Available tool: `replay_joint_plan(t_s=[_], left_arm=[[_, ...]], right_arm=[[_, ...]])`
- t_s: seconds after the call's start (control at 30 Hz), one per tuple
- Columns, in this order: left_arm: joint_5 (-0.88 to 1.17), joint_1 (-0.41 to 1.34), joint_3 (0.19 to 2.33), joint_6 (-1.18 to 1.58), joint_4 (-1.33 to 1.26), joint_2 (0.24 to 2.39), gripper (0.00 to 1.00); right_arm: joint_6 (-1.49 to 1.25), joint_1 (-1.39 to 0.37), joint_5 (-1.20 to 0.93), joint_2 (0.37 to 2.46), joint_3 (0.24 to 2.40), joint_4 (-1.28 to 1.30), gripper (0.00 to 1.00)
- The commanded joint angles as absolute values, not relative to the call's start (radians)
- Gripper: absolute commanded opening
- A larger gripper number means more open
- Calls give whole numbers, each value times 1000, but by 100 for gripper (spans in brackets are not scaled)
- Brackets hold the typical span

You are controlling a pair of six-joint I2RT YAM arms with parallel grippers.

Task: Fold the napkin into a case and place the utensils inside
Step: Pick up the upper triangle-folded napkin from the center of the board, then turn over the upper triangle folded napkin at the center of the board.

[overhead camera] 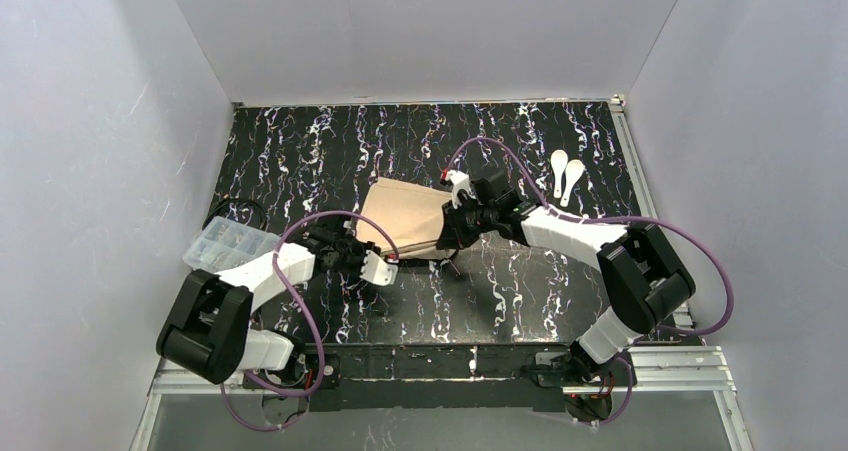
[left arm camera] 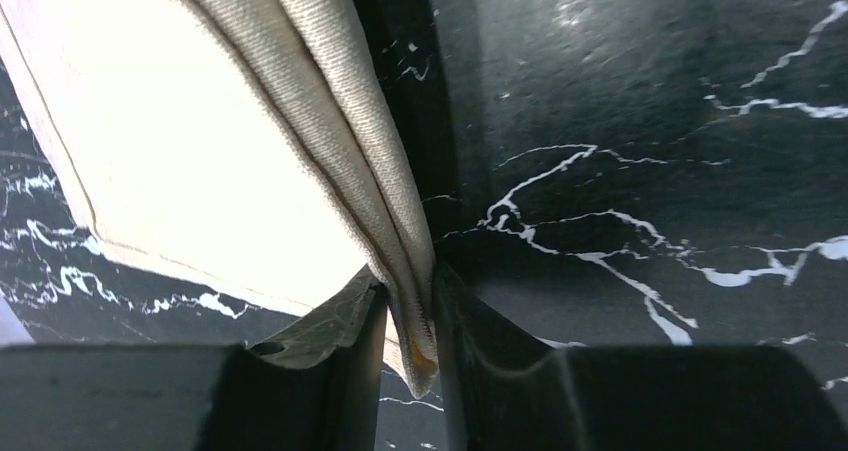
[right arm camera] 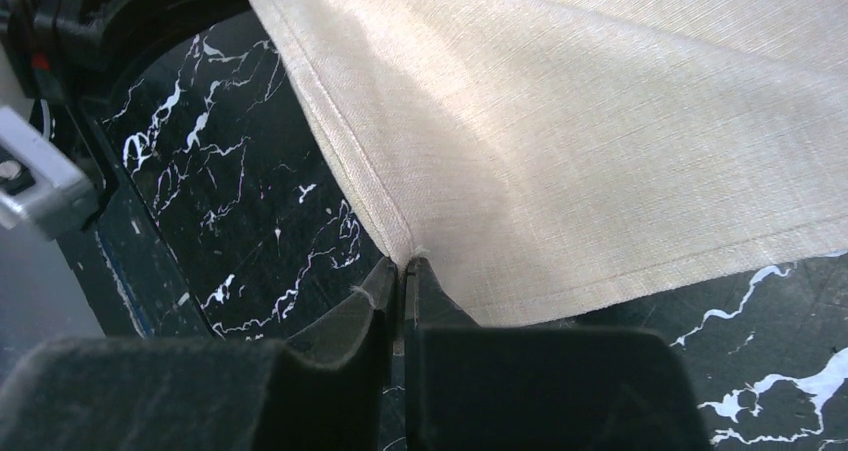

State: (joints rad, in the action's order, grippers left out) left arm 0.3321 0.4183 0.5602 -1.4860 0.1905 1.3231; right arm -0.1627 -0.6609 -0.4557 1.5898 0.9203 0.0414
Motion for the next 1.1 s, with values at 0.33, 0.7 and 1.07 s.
replay_joint_plan(t_s=[0.33, 0.7, 1.07], left_arm=[[393, 419, 850, -1323, 649, 1216, 0], [590, 453, 1272, -1243, 1501, 1093, 0], [660, 457, 1344, -1058, 1525, 1120, 0]], right_arm=[[-168, -659, -535, 1436, 986, 135, 1], [-334, -817, -574, 1091, 1002, 397, 1], [-418, -825, -568, 1034, 974, 426, 1]])
